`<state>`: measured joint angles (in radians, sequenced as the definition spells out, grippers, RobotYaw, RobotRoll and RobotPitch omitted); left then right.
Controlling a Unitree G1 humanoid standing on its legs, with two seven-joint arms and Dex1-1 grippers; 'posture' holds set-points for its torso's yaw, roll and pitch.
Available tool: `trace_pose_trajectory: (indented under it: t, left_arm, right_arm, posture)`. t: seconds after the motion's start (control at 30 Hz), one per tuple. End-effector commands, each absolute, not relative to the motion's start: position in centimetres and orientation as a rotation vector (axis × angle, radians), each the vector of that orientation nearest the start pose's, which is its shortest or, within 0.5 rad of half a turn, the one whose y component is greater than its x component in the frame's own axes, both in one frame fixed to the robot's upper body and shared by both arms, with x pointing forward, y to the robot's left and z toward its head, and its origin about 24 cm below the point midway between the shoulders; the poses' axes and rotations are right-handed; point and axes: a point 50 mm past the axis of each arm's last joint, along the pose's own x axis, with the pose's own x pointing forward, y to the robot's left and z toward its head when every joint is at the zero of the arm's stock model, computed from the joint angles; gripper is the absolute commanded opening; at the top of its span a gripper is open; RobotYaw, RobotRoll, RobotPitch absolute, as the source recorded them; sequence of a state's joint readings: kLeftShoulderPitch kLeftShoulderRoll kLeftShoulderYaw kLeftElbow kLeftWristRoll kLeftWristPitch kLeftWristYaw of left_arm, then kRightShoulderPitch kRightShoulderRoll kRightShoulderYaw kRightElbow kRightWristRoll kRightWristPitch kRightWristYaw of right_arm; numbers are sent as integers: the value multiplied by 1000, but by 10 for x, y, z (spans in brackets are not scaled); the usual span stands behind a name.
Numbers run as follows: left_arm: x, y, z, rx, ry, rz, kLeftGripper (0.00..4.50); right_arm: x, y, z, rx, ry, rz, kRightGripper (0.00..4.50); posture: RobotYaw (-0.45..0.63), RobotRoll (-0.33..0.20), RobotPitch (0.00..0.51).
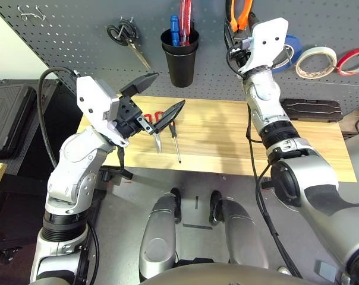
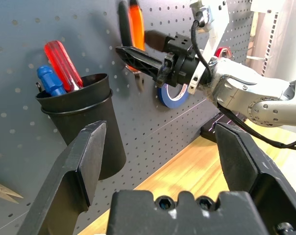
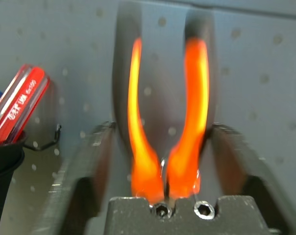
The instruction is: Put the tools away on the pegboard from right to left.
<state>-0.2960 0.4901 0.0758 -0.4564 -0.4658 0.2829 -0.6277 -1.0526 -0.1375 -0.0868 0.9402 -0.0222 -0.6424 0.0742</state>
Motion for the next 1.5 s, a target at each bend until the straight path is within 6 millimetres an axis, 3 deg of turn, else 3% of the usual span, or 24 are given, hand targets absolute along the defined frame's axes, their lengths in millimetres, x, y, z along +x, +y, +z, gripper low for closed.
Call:
trace_pose_trajectory:
  t: [0.03,0.2,0.43,0.67,0.8,0.97,1.27,1.5]
  left_arm:
    - [250,157,201,230,-386,-841,4500]
    - [251,157,201,232,-383,-845,4500]
    - [251,158,199,234,-376,-849,4500]
    - [251,163,193,251,-337,-855,4500]
    - [254,167,181,279,-260,-839,4500]
    - [255,170,165,292,-164,-822,4500]
    - [259,169,130,301,40,-734,4500]
    - [276,157,107,287,169,-590,4500]
  right_arm:
    - [383,-115,234,-185,-813,218,4484]
    - [364,-122,242,-297,-971,226,4484]
    - [332,-142,239,-387,-1058,228,4484]
    - [306,-165,191,-417,-718,359,4484]
    - [295,-175,155,-416,-490,458,4484]
    - [281,-186,127,-445,-294,588,4484]
    - [269,-209,92,-458,39,736,4484]
    - [265,-204,81,-451,137,796,4484]
  posture:
    - [206,0,249]
    - [199,0,249]
    - [186,0,251]
    - [169,0,257]
    - [155,0,263]
    - [139,0,272]
    - [110,0,291]
    - [99,0,312]
